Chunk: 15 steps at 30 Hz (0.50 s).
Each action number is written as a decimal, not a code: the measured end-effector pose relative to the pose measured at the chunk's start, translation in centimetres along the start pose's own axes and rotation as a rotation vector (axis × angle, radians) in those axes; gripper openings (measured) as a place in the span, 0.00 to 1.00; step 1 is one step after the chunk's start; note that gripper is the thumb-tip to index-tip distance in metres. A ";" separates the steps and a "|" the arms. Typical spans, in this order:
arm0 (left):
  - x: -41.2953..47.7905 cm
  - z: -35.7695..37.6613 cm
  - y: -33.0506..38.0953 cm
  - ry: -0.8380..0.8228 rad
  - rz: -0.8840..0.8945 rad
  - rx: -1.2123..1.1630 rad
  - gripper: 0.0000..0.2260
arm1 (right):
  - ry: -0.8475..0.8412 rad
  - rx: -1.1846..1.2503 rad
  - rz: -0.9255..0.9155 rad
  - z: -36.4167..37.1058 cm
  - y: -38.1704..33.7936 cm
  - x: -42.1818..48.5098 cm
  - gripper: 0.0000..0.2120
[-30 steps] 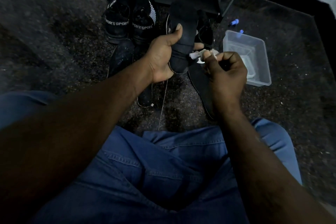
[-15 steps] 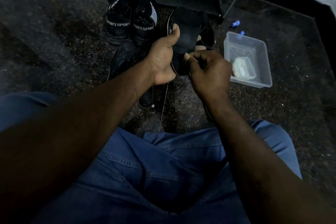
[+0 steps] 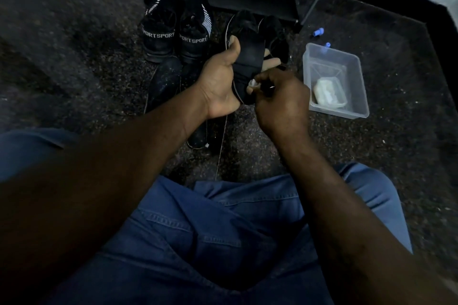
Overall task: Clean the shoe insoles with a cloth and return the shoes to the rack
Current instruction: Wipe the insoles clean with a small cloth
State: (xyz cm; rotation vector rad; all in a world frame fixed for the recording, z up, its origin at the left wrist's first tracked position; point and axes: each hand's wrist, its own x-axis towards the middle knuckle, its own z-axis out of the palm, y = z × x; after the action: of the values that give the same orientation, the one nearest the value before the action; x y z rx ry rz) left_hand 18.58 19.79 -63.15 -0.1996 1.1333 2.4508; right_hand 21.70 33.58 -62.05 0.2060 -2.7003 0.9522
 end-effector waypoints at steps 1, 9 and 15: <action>-0.1 0.1 0.1 -0.002 0.004 -0.008 0.35 | 0.006 0.014 0.006 0.0 0.0 -0.3 0.04; -0.2 0.3 -0.2 0.023 0.027 -0.107 0.35 | 0.018 0.164 0.159 0.9 -0.6 -2.6 0.02; -0.1 0.0 -0.8 0.073 0.041 -0.096 0.35 | 0.025 0.365 0.212 1.6 -1.6 -4.0 0.03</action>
State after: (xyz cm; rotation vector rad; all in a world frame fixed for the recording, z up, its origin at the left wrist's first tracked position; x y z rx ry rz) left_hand 19.06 20.22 -63.62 -0.2998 1.0599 2.5559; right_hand 25.57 31.47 -63.47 -0.0245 -2.5407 1.4969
